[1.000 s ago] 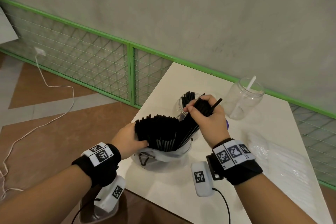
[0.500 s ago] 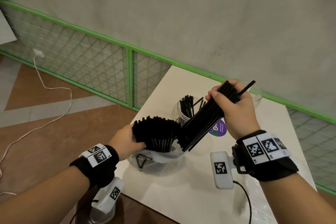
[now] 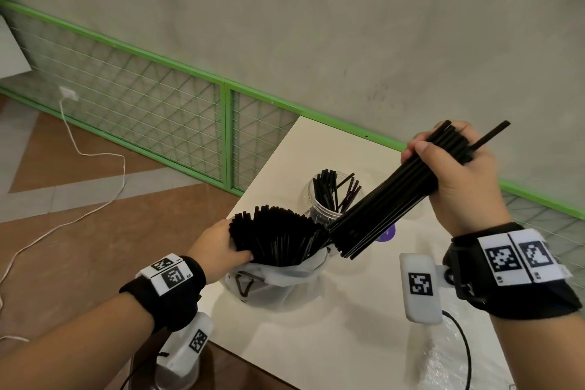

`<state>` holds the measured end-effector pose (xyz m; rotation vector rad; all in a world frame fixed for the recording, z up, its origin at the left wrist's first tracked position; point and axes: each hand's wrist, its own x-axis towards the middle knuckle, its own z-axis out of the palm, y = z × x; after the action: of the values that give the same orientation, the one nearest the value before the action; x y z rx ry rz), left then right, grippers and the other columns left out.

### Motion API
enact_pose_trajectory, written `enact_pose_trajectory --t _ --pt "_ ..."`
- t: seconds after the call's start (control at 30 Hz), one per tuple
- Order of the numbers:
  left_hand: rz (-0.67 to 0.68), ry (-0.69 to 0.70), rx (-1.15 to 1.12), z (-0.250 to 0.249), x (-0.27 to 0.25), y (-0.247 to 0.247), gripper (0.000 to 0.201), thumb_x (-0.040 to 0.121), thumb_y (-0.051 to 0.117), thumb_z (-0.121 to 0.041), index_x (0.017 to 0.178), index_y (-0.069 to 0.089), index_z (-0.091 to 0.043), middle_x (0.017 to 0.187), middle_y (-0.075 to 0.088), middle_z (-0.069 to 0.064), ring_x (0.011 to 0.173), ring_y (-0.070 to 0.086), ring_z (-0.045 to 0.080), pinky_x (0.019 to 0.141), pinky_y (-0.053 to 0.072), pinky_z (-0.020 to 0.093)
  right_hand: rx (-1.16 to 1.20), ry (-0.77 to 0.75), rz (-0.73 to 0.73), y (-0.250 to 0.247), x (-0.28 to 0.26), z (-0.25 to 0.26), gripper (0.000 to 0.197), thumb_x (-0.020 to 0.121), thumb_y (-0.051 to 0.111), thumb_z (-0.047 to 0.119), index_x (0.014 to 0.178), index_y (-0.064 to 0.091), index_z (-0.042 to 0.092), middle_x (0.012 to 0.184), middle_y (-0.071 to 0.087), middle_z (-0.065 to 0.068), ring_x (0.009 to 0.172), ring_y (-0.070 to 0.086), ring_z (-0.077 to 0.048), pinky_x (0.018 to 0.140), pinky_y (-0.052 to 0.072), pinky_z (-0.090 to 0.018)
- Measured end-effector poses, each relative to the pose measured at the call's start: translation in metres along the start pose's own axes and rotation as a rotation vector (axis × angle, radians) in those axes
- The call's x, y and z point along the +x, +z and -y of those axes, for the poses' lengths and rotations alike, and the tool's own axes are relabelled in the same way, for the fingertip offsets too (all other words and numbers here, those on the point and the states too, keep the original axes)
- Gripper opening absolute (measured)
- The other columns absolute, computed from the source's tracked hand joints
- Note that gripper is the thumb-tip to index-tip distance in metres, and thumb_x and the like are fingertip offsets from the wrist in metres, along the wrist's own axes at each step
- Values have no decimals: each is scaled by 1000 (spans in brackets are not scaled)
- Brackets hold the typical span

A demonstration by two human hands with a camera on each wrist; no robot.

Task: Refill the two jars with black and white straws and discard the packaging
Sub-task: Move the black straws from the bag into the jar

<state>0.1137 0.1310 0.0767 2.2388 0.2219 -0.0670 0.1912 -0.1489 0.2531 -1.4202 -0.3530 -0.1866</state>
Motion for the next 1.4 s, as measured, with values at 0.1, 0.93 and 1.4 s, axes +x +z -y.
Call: enact_pose_trajectory --t 0.1,0.93,1.4 --pt "0 -8 10 0 0 0 34 74 73 -18 105 60 -19 101 60 -1 93 55 15 74 39 23 17 -24 -10 -4 6 4 20 85 57 -4 85 51 14 76 61 -1 71 61 -21 74 52 -36" --pt "4 -12 17 5 1 1 35 73 74 -20 104 57 -25 102 59 -2 95 55 15 75 39 24 -217 -286 -43 47 64 -14 25 84 62 4 88 50 26 82 63 -1 79 65 -24 79 55 -36" --pt "13 -15 17 13 6 -1 39 72 76 -21 107 58 -26 106 61 -2 99 56 15 80 42 26 182 54 -568 -32 76 -88 13 81 60 -3 84 51 6 64 63 -4 61 62 -15 72 51 -33"
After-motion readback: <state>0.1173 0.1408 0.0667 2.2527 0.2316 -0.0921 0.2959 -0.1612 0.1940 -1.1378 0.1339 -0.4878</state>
